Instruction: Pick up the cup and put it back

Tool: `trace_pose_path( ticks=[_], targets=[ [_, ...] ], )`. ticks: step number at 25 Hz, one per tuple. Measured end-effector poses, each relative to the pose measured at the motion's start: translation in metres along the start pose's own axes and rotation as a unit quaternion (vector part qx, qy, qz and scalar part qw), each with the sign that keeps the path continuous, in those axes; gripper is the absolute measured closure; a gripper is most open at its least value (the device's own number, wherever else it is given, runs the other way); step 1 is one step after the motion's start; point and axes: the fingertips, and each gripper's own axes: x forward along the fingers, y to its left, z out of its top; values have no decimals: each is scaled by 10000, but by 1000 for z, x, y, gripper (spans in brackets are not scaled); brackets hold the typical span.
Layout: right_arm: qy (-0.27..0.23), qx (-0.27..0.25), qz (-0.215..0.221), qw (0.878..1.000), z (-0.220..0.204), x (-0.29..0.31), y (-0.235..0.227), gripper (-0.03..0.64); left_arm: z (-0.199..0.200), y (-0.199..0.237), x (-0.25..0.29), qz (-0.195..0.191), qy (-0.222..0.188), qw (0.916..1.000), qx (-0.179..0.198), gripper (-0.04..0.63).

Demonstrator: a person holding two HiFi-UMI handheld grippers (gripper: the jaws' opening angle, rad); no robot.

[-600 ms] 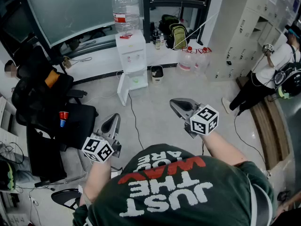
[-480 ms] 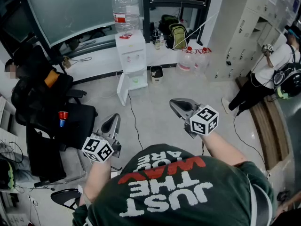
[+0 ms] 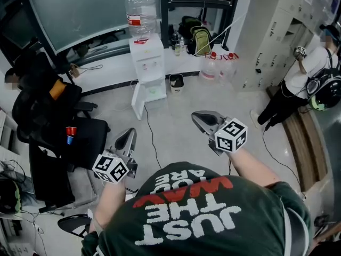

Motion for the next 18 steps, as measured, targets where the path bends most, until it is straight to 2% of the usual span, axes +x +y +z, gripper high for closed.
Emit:
trace_pose_path(
  ticks=[18],
  targets=[
    [-258, -3, 5, 9997, 3, -15, -15, 584, -6, -13, 19, -69, 36, 9999, 101, 588]
  ],
)
